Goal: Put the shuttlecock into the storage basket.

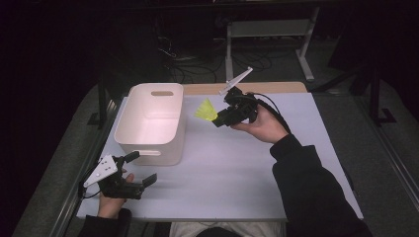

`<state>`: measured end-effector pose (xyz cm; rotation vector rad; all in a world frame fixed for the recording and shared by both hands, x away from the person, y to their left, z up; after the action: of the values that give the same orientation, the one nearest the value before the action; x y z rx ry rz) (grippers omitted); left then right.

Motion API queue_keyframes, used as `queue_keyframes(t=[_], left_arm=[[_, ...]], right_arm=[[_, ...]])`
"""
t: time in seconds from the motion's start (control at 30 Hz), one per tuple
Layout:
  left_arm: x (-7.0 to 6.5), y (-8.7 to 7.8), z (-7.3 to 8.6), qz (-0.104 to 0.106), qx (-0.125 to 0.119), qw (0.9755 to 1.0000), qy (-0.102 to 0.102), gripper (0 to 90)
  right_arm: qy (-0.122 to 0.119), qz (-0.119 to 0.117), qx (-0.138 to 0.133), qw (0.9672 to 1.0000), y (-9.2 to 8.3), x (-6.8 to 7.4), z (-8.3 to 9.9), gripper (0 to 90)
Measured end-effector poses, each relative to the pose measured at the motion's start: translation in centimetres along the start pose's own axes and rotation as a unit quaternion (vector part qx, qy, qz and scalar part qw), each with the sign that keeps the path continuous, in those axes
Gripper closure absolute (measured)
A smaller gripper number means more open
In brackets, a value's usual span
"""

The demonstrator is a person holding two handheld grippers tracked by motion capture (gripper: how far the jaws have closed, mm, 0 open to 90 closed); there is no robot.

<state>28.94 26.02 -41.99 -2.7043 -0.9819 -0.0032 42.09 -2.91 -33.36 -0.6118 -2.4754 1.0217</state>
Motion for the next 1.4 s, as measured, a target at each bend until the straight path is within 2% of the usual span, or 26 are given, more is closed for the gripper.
queue_keyframes(t=[0.7,1.0,1.4], left_arm=[[0.0,0.0,0.0,0.001,0.001,1.0,0.0,0.0],[0.0,0.0,0.0,-0.001,0.0,1.0,0.0,0.0],[0.0,0.0,0.0,-0.001,0.0,1.0,-0.001,0.0]], right_arm=[[-0.012,-0.001,-0.003,0.9999,0.1,0.9,-1.8,63.1],[-0.02,-0.015,-0.008,0.9996,0.6,1.7,-2.9,63.1],[-0.03,-0.021,-0.002,0.9993,1.3,2.7,-4.1,63.1]])
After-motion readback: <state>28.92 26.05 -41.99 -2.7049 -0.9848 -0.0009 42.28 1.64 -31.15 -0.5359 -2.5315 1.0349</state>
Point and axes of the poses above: each handheld gripper's, and its own axes: y roughly forward along the jaws, z roughly out of its underside, x roughly to its left, the point moved 6 cm from there along y, roughly forward along the jaws, and after that the axes turned 8 degrees about y, right-handed, at the moved point
